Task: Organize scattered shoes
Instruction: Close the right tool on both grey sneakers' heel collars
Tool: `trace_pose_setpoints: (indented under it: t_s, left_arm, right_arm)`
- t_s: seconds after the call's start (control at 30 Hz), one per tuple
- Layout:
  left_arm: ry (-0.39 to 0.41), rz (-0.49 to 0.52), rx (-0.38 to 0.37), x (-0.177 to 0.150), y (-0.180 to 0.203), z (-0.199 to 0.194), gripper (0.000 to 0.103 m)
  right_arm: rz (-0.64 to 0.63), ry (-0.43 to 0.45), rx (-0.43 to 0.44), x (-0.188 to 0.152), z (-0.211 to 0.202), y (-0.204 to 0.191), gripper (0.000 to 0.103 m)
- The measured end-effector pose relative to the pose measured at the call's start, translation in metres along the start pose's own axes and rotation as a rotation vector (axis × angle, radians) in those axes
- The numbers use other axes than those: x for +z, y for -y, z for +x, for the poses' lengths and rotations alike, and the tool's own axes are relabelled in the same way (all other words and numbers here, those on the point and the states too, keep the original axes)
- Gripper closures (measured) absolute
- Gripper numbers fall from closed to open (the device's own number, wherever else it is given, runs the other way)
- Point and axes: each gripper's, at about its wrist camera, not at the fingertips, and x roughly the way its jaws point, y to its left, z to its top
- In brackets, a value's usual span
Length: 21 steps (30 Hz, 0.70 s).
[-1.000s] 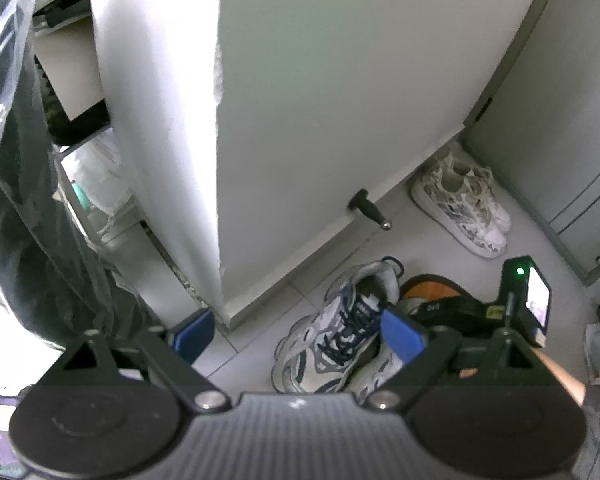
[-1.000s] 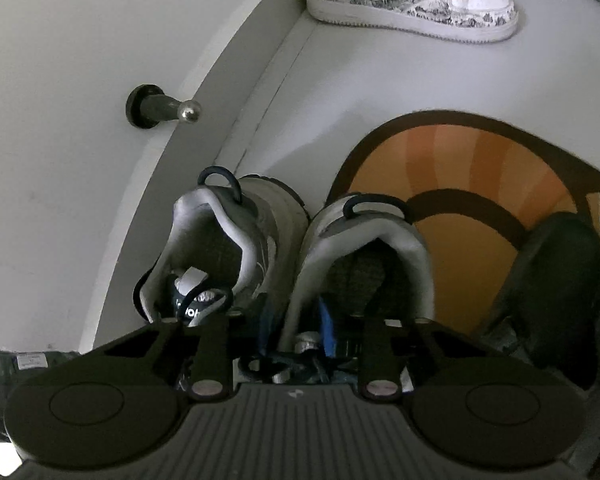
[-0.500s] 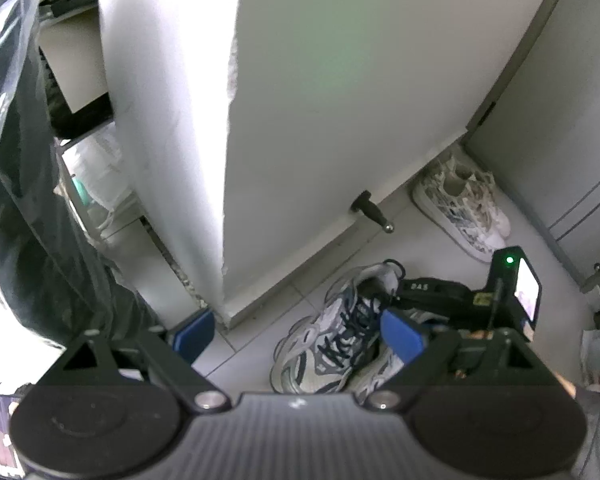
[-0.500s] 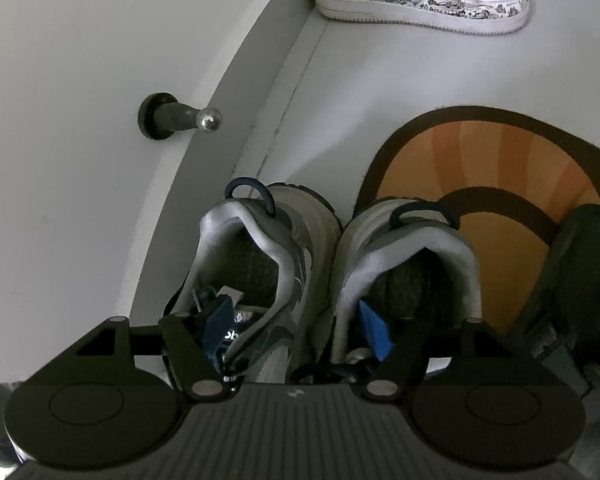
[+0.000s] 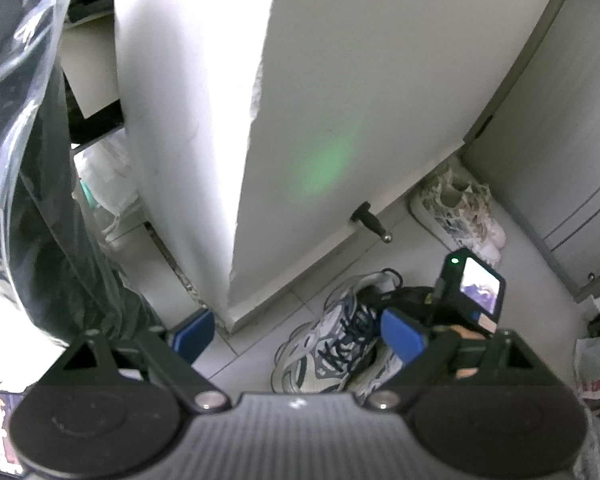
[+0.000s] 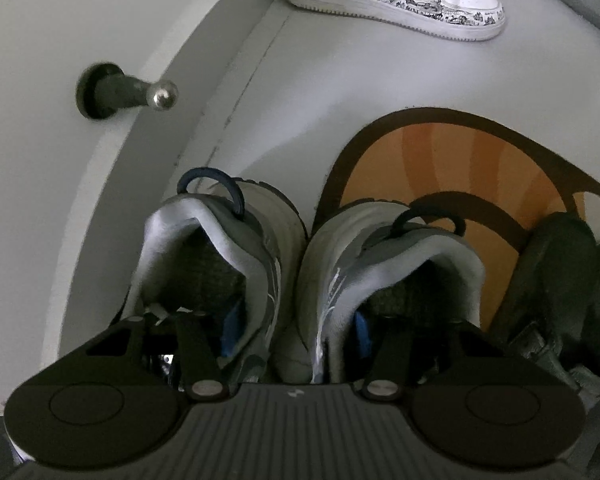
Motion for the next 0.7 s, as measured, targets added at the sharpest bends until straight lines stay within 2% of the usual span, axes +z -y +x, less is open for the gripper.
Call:
trace_pose_setpoints:
  t_s: [0.1, 0.17, 0.27, 0.47, 0.7]
  left_arm:
    - [0.001, 0.005, -0.007, 0.000, 0.003, -0.001, 0.011]
    - [0.005, 0.012, -0.012, 0.000, 0.005, -0.003, 0.011]
    - [0.013, 0.021, -0.017, 0.000, 0.009, -0.005, 0.011]
    - [0.002, 0.043, -0.010, -0.003, 0.016, -0.004, 0.010]
    - [-0.002, 0.036, -0.005, -0.003, 0.018, -0.004, 0.010]
  right_arm:
    - [-0.082, 0.026, -0.031, -0.004, 0.004, -0.009, 0.045]
    - [-0.107, 0.049, -0.031, -0.009, 0.002, -0.008, 0.060]
    - [-0.125, 0.070, 0.004, -0.012, 0.000, 0.002, 0.072]
    - [-0.125, 0.091, 0.083, -0.013, -0.005, 0.015, 0.076]
    - [-0.155, 0.130, 0.123, -0.025, -0.022, 0.016, 0.076]
